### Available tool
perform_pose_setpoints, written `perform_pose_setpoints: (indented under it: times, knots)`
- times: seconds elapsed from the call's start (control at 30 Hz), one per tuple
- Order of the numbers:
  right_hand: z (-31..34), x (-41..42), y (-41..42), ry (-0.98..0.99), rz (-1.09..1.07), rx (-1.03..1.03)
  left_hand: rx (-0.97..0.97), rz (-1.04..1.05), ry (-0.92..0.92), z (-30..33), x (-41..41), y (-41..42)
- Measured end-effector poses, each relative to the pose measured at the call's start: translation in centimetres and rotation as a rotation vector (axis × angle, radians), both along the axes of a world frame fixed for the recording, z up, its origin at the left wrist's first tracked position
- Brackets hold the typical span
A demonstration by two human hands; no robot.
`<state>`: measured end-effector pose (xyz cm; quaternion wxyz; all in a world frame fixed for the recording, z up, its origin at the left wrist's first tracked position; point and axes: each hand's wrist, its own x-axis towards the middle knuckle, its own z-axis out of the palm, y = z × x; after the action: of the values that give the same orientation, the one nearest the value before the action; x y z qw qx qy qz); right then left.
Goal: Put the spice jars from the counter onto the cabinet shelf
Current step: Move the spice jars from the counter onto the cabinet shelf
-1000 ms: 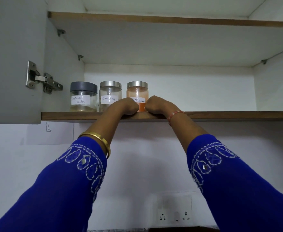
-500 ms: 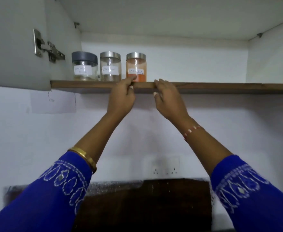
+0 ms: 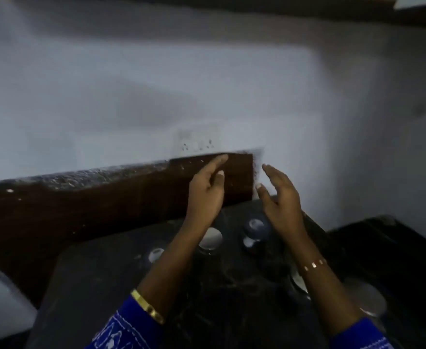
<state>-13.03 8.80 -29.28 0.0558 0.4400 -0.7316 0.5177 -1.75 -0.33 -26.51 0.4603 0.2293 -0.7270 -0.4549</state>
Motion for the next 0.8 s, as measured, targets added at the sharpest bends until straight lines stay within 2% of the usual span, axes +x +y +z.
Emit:
perform_pose_setpoints:
  times: [0.1,0.2,0.4,0.6,0.67,0.8]
  knots:
    - [-4.6,-0.7,4.3,-0.16,-0.094,0.063,0.134,-0.088,-0.07,-4.6,-1.7,2.9]
    - [-8.6,-1.5,8.0,-0.231,-0.179,0.15,0.26,-0.162,-0.145,-8.6,-3.2,5.7]
    - [-13.9,-3.4,13.5,-0.248,-0.316,0.393,0.465,-0.271,-0.329,-14.5,-5.4,10.4]
    - [-17.0,-6.2,17.6,-0.108,-0.494,0.706,0.583,-0.274,-0.379,-17.9,-7.3,14.7]
    - [-17.4,-7.5,18.8,-0.125,-0.525,0.735,0.58,-0.258,-0.386,-18.6,-8.4,15.9]
    - [-18.2,-9.6,20.2,-0.35,-0.398,0.67,0.588,-0.189,-0.374,-19.3,-10.0,17.5]
